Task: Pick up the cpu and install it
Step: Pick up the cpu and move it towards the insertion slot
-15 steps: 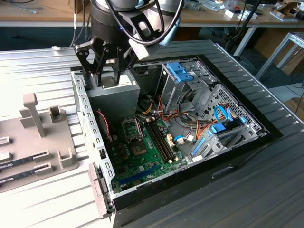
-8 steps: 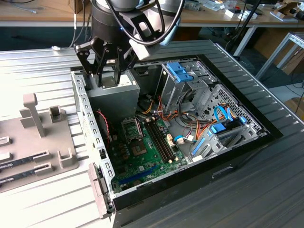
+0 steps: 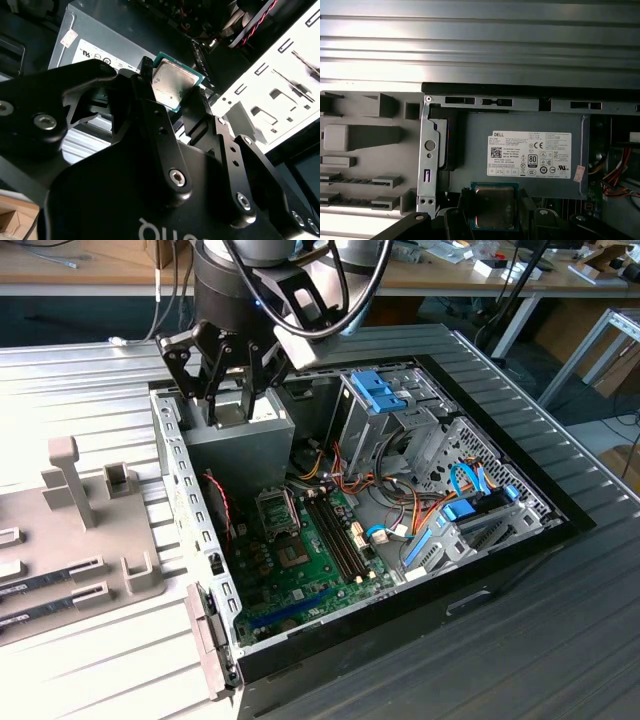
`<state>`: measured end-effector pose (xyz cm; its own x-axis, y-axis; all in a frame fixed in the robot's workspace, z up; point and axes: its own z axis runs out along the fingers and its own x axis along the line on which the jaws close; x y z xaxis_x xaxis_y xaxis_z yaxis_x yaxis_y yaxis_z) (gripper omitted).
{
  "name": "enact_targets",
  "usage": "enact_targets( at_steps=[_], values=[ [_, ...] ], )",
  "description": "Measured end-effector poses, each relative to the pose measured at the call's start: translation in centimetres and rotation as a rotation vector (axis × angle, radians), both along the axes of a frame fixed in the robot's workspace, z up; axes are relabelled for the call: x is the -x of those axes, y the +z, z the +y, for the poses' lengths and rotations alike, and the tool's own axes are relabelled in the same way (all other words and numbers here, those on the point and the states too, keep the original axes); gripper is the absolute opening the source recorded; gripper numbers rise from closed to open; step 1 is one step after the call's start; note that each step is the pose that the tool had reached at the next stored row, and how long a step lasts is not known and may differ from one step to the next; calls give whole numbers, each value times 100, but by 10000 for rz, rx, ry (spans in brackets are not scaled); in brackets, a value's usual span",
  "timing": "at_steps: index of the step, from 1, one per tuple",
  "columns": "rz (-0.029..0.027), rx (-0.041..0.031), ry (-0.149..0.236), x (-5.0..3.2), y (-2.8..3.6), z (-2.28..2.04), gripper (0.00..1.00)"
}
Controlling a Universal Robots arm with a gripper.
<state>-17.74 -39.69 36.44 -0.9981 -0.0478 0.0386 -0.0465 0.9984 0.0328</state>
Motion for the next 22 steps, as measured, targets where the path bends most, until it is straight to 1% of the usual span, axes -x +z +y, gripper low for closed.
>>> enact_targets(
  at_steps=[5, 14, 17, 22],
  values=[
    [0, 0, 0, 0, 0, -46, 47],
    [0, 0, 0, 0, -1, -88, 47],
    [0, 0, 0, 0, -1, -123, 47],
    [0, 0, 0, 0, -2, -142, 47]
  ],
)
